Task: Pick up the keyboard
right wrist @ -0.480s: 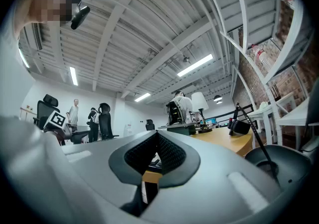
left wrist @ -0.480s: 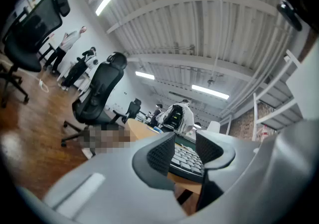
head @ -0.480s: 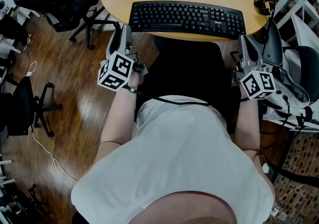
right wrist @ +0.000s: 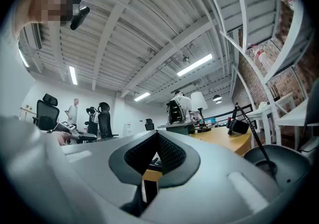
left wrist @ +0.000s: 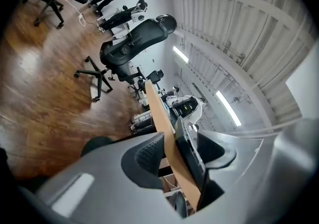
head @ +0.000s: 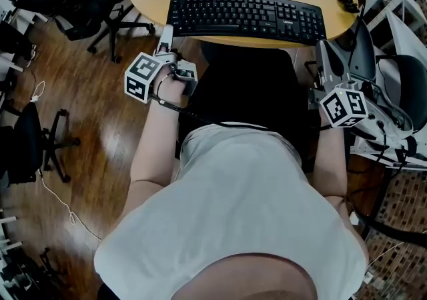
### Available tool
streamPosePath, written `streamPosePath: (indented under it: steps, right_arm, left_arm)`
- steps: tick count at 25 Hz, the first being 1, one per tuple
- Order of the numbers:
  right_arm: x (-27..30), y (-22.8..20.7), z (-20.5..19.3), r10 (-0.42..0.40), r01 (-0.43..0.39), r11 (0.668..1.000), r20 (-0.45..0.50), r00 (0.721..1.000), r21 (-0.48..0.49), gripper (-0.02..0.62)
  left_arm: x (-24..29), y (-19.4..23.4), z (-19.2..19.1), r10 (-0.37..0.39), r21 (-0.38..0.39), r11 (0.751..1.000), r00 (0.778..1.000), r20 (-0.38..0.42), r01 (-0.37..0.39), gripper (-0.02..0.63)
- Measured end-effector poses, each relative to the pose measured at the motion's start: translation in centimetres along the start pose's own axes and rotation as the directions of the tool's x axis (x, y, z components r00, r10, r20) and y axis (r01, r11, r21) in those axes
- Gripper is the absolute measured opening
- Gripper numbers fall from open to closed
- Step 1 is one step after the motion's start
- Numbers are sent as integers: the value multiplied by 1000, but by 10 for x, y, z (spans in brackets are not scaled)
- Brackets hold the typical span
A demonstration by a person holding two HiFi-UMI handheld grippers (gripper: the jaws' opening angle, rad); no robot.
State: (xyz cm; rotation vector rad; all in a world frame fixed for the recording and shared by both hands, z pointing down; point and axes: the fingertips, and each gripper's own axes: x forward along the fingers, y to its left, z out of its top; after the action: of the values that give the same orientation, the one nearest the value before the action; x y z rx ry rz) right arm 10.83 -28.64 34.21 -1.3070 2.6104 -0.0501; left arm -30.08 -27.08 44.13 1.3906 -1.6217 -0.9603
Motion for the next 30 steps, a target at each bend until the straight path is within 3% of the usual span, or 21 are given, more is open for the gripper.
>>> streamPosePath:
  steps: [5,13,20,24,28,30]
  right_arm:
    - [-1,0,-3,-1,1,1000,0,1000,8,3]
    - [-3,-5,-4,-13,13,1000,-3,1000,22,3]
    - [-4,-12,-8,-22,23,999,-15,1000,41,3]
    - [-6,-31,-15,-94,97,989,-29,995,110,5]
    - [-11,-54,-24,-151,158,967,-48,987,199,45]
    - [-10,-63,-30,-164,176,956,-69,984,235,110]
  left_arm:
    - [7,-2,-10,-34,-105,994,999,-33,31,341]
    - [2,-5,-11,-50,-184,982,999,-19,46,313]
    - [-2,-21,-6,-78,-171,982,997,-6,76,310]
    - [-4,-18,-6,-71,-180,981,997,-4,70,310]
    - [-5,-19,-4,-76,-177,981,997,0,75,310]
    - [-5,-22,-4,-81,-175,981,997,4,81,308]
